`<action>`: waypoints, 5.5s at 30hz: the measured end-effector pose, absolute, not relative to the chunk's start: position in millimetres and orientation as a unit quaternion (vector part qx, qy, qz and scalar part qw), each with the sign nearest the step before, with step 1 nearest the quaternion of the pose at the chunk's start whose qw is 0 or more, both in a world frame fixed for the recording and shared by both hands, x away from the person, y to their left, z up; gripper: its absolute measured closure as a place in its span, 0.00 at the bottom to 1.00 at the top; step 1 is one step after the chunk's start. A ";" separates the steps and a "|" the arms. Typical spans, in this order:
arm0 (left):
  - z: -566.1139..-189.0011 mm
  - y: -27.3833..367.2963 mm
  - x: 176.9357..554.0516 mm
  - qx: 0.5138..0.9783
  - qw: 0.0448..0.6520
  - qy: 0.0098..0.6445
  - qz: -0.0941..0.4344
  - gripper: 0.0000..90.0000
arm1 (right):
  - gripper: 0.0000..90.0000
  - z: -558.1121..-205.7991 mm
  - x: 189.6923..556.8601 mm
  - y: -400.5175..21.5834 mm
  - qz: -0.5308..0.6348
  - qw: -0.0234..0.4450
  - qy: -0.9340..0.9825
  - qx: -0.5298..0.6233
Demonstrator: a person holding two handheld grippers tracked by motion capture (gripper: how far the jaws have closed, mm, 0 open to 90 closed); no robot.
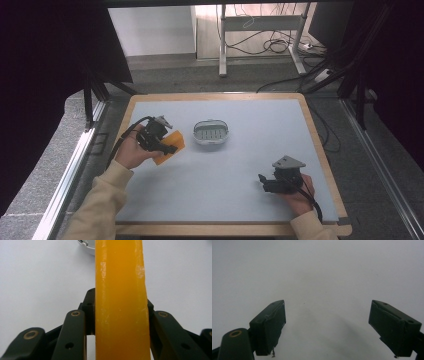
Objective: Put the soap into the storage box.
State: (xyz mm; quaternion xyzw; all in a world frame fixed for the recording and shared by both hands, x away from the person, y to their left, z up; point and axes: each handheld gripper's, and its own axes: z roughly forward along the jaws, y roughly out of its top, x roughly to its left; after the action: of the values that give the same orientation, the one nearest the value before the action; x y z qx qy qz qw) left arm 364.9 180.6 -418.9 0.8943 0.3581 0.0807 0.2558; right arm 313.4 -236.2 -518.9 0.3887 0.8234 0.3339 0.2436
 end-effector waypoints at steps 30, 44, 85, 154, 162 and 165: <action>-410.2 153.8 390.6 0.910 0.257 0.314 0.084 0.69 | 0.16 -519.8 314.0 -237.2 0.330 0.244 0.825 0.389; -405.9 146.0 402.9 0.914 0.246 0.308 0.089 0.69 | 0.16 -520.3 314.3 -237.1 0.329 0.244 0.825 0.389; -399.9 113.3 436.6 0.924 0.252 0.272 0.089 0.69 | 0.16 -521.1 314.8 -238.6 0.328 0.242 0.826 0.390; -431.1 70.7 497.2 0.943 0.261 0.190 0.085 0.27 | 0.16 -520.8 312.8 -243.2 0.331 0.242 0.822 0.395; -416.1 92.9 480.7 0.924 0.303 0.221 0.077 0.17 | 0.16 -520.6 311.9 -242.6 0.331 0.243 0.823 0.392; -414.7 105.2 465.8 0.911 0.310 0.255 0.096 0.17 | 0.16 -521.6 312.7 -242.7 0.327 0.243 0.825 0.391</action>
State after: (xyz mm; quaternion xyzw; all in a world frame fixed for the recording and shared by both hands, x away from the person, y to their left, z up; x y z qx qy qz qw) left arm 465.8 105.2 -414.7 0.9109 0.2552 0.0956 0.3099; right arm 312.7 -242.7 -521.6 0.3912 0.8252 0.3268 0.2434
